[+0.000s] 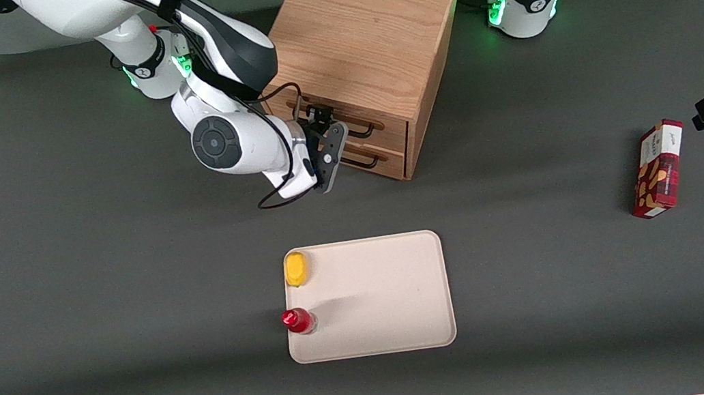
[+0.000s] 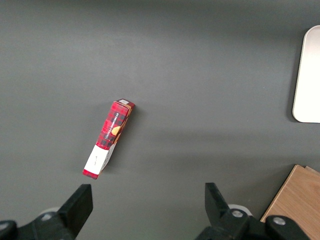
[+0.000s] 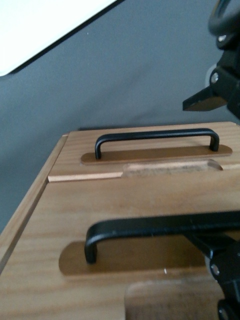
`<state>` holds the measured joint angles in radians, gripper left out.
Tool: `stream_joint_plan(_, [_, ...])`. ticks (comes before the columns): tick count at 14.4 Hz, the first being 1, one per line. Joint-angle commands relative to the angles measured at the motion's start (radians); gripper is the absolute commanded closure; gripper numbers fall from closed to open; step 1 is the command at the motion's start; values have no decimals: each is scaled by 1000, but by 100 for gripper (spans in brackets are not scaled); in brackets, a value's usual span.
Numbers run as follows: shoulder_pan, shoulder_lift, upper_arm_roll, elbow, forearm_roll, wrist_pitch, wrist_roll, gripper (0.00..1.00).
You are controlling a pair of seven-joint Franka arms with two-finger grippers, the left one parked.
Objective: Open upper drawer
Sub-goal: 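Pull the upper drawer outward by its handle with the right gripper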
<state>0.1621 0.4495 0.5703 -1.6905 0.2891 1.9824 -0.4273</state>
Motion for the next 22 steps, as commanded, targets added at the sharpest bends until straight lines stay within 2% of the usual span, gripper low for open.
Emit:
stream_joint_plan(1, [-3, 26, 8, 8, -33, 29, 27, 0])
stream_joint_plan(3, [-7, 46, 7, 17, -63, 29, 27, 0])
stream_joint_plan(9, [-24, 103, -48, 132, -70, 0, 19, 0])
stream_joint_plan(12, [-29, 156, -78, 231, -94, -75, 15, 0])
stream_joint_plan(22, [-29, 262, -171, 416, -104, -171, -18, 0])
